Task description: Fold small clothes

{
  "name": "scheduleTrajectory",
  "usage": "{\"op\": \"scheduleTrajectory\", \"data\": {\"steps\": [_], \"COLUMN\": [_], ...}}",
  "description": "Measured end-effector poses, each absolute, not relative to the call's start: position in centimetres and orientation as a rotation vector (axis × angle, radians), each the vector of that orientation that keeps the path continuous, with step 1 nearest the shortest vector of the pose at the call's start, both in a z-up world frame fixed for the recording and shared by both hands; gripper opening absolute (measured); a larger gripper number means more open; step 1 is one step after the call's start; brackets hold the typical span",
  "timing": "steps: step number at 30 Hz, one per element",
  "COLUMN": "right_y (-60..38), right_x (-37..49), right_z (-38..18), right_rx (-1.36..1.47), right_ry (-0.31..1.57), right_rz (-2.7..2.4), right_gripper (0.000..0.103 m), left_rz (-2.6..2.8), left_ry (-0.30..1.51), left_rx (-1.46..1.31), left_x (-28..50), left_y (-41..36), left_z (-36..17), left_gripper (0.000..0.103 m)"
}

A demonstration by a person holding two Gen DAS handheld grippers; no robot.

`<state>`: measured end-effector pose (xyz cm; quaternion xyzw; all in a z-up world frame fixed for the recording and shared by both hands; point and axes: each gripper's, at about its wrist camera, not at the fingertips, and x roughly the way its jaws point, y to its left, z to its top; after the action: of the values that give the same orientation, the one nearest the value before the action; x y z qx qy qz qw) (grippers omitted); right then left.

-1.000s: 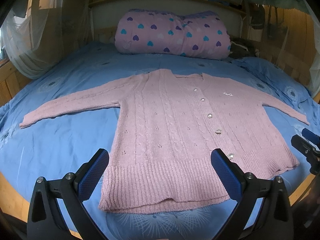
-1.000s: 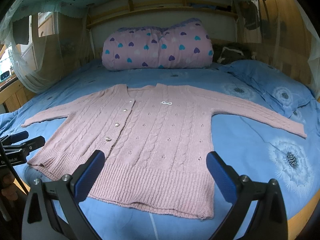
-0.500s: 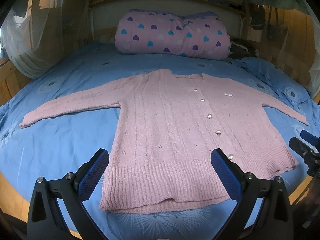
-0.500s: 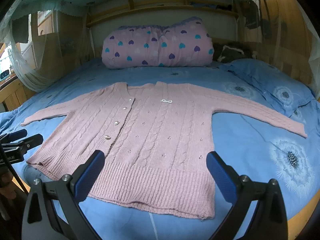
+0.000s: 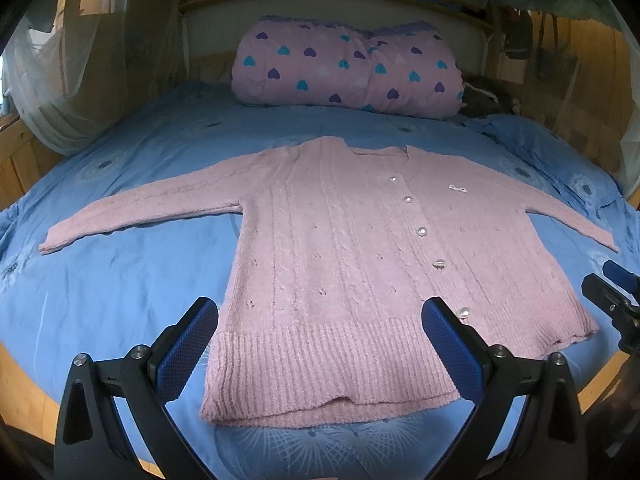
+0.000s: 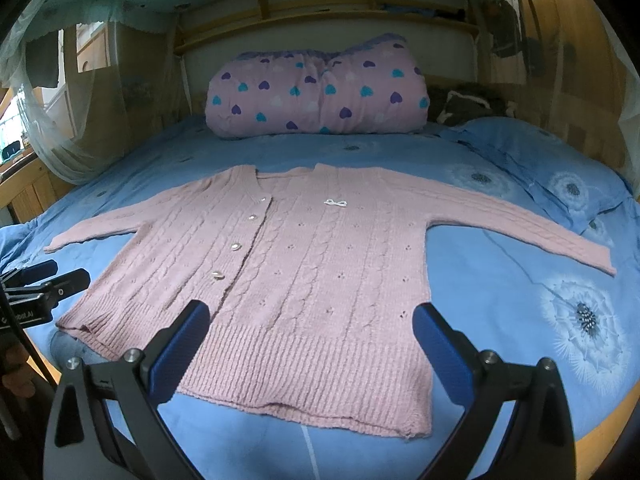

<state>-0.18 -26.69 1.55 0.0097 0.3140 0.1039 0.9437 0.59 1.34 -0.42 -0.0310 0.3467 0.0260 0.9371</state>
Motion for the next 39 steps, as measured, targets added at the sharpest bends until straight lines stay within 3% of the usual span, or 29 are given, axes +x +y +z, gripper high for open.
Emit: {"op": "scheduleTrajectory", "data": {"steps": [23,39], "right_y": [-23.1,-2.8], "right_x": [0.5,5.5], "right_z": [2.6,5.5], "right_rx": [0.031,0.044], "right_ry": [0.628,0.608], "right_rz": [0.277,0.62], "right_gripper": [0.103,0.103], "left_rz": [0.11,0.44], "left_ry": [0.762,0.729], "left_rx": [-0.178,-0.435], "left_x": [1.4,2.0], "left_y": [6.5,28.0], "left_z": [-1.5,-2.4], "left_gripper": [0.099,0.099]}}
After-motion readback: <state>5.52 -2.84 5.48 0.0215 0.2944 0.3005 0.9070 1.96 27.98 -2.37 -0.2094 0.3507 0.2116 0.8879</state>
